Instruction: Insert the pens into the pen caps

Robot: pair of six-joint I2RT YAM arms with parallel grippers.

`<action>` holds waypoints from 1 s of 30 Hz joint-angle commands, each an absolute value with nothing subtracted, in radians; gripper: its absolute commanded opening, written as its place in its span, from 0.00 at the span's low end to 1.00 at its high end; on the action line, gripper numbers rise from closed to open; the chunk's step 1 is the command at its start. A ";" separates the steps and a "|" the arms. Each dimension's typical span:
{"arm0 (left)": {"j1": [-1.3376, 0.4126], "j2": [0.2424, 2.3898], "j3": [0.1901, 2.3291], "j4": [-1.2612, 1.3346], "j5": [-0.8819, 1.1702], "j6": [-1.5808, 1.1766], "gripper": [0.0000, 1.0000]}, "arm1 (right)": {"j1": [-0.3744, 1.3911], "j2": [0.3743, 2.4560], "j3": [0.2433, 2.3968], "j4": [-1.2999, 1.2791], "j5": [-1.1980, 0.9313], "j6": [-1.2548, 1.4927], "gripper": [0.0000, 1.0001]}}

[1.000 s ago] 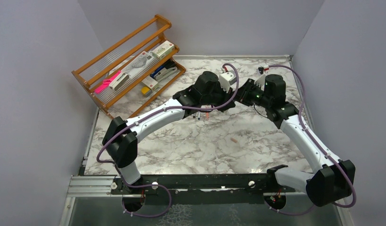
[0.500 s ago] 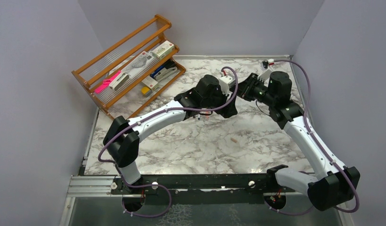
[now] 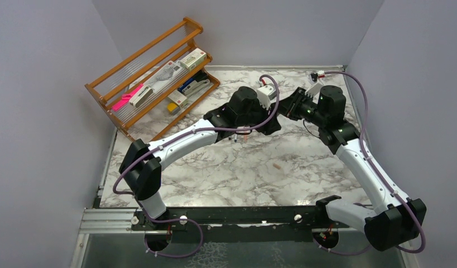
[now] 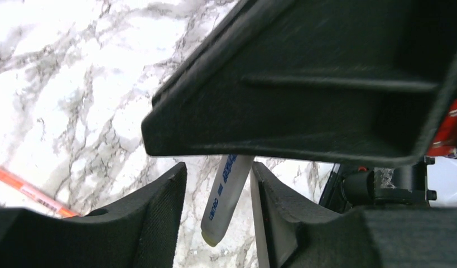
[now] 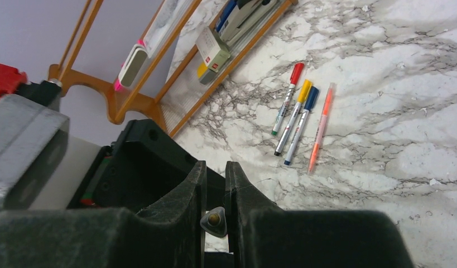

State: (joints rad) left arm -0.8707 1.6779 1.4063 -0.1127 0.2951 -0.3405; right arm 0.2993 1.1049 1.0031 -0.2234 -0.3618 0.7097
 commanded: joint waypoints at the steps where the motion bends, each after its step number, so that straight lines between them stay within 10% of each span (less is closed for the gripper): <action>1: -0.873 1.627 1.424 -0.025 0.291 -0.368 0.43 | 0.302 1.089 0.983 -0.179 -0.396 0.721 0.01; 14: -0.871 1.584 1.333 0.080 0.200 -0.432 0.32 | 0.302 1.091 0.966 -0.137 -0.431 0.765 0.01; 19: -0.870 1.587 1.316 0.110 0.226 -0.450 0.07 | 0.302 1.099 0.979 -0.135 -0.446 0.765 0.01; 30: -0.853 1.599 1.315 0.102 0.226 -0.467 0.23 | 0.302 1.096 0.978 -0.110 -0.491 0.774 0.01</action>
